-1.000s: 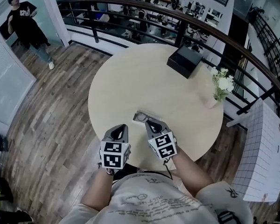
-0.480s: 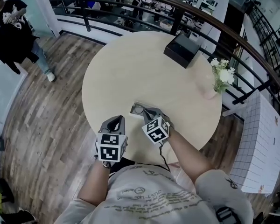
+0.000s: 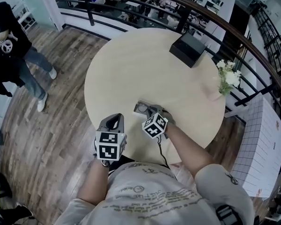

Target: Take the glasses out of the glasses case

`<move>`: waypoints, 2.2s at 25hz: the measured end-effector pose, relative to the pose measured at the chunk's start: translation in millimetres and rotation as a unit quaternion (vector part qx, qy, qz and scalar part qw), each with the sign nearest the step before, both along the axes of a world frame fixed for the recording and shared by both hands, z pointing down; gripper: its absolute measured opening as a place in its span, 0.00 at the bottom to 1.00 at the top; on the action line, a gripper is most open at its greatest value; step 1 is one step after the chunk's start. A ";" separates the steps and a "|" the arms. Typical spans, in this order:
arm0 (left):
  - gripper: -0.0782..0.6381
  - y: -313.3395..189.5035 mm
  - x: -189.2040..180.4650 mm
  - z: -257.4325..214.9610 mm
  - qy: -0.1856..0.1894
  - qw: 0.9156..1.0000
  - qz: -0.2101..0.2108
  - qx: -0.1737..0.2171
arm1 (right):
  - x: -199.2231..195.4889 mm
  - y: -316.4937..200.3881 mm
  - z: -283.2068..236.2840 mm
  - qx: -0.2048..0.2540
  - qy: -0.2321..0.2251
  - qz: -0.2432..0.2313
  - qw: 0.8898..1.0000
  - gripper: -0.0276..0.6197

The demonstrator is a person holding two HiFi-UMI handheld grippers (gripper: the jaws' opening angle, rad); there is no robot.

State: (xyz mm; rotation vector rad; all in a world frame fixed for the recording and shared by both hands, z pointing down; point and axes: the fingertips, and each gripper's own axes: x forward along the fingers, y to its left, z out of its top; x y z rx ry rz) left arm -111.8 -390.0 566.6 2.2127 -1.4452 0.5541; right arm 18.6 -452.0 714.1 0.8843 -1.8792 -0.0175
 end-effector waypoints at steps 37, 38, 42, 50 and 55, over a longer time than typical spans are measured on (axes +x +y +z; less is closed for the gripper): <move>0.13 -2.4 1.3 -10.7 -0.011 1.000 -0.003 0.017 | 2.4 -1.6 -11.6 0.026 0.060 -0.037 0.997 0.09; 0.13 -3.6 3.5 -12.0 -0.011 1.000 0.001 0.019 | 2.7 -1.7 -16.3 0.026 0.050 -0.032 0.998 0.09; 0.13 -9.6 15.2 -17.1 -0.011 0.999 0.017 0.026 | 4.5 -3.8 -43.6 0.039 -0.002 -0.002 0.999 0.09; 0.13 -24.6 46.6 -31.8 0.000 0.998 0.045 0.044 | 17.9 -1.9 -121.0 0.098 -0.144 0.064 0.983 0.09; 0.13 0.1 26.4 -64.7 0.005 0.996 0.069 0.062 | 2.5 34.6 -200.9 0.161 -0.228 0.132 0.951 0.09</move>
